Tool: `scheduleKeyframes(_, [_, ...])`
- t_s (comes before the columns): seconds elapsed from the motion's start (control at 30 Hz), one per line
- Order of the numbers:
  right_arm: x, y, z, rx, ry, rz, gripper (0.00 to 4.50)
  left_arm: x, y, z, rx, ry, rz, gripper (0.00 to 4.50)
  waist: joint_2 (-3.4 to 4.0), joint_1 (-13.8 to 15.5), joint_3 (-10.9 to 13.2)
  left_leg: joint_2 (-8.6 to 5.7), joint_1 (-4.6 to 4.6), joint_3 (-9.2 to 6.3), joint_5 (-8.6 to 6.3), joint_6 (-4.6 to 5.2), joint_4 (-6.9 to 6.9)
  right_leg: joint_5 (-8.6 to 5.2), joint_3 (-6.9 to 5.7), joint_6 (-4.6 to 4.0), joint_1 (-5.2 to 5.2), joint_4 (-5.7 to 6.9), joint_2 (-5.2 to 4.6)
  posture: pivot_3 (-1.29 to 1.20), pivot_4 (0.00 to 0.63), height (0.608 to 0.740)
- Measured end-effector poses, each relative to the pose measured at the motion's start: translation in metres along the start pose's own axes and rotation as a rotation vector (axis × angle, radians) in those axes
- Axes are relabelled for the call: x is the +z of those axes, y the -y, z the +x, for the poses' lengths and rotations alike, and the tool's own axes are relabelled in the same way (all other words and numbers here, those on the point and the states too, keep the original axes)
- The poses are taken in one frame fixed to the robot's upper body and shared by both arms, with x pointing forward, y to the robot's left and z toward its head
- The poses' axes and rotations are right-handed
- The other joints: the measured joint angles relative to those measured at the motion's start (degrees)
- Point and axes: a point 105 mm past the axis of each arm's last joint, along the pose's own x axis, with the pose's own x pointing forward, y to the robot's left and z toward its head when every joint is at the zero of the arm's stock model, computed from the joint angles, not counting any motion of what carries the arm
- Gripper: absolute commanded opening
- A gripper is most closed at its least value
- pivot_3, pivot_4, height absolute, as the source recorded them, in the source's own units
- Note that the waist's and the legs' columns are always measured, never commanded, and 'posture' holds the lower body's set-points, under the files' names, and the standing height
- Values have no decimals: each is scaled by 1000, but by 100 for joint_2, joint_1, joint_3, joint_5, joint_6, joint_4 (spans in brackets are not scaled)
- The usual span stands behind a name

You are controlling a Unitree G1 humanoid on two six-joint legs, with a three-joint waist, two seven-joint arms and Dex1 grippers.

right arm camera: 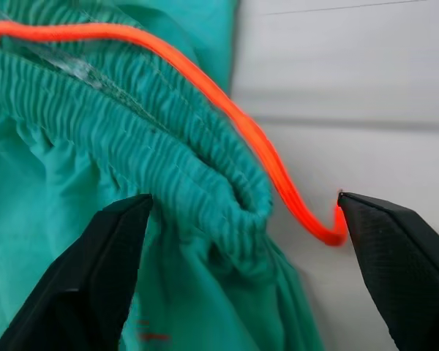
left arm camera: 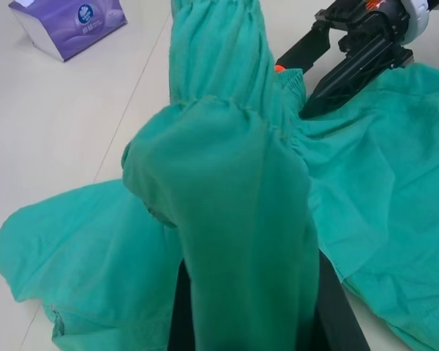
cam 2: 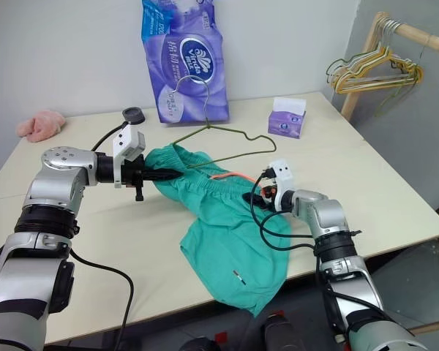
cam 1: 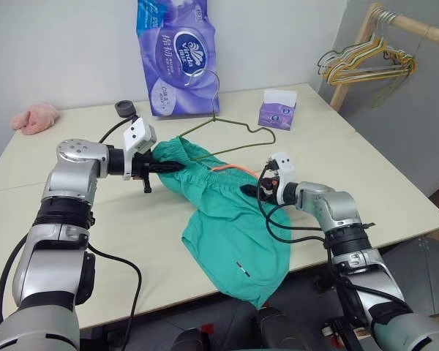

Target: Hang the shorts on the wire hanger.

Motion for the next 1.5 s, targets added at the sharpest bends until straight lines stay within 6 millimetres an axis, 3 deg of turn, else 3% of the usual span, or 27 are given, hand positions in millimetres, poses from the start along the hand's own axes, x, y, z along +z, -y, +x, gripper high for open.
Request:
scheduleKeyframes(0.13, [-6, -9, 5, 32, -30, -21, 2078, 0, 0, 0, 0, 1, 3, 0, 1, -8, -1, 0, 0, -1, 0, 0, 0, 0, -1, 0, 0, 0, 0, -153, 41, 740])
scheduleKeyframes(0.33, [-2, -1, -1, -30, -7, -92, 37, 0, 0, 0, 1, 1, 5, 0, 0, -3, -2, 0, -1, -2, 0, 0, 0, 0, -1, 0, 0, -1, -1, -154, 39, 740])
scheduleKeyframes(0.47, [2, 8, -15, -72, 11, -139, 37, 0, 0, 1, -2, 4, 5, 0, 0, 4, -2, 0, -2, -1, 0, 0, 0, 0, -1, 0, -1, -1, -2, -157, 39, 740])
scheduleKeyframes(0.6, [14, 22, -44, -119, 43, -180, 37, 2, 4, 1, -35, 17, -9, 0, 0, 31, -2, -1, -3, 0, 0, 0, 0, 0, -1, 0, 1, -2, -2, -157, 39, 740])
scheduleKeyframes(0.8, [21, 31, -79, -134, 48, -192, 37, 23, 23, -1, -187, 58, -18, 0, -1, 38, -3, 0, -2, 2, -1, 1, -1, 0, 1, 0, 1, -3, 0, -168, 41, 740])
scheduleKeyframes(0.97, [19, 29, -95, -94, 31, -129, 37, 33, 36, -4, -284, 52, -15, 0, 0, 42, -3, 0, -1, 2, -1, 1, 0, 0, 0, 0, 3, -4, 2, -182, 44, 740])
scheduleKeyframes(1.1, [17, 30, -105, -77, 18, -92, 37, 30, 37, -4, -294, -1, 39, 0, 0, 50, -3, 0, -1, 4, -1, 1, 0, 0, 2, 0, 4, -5, 2, -187, 51, 740])
scheduleKeyframes(1.5, [12, 9, -121, -24, -22, -134, 37, 14, 17, -3, -222, -74, 163, 0, 0, 51, -3, 0, -2, 9, -1, 2, 1, -1, 2, 1, 4, -6, 3, -208, 57, 740])
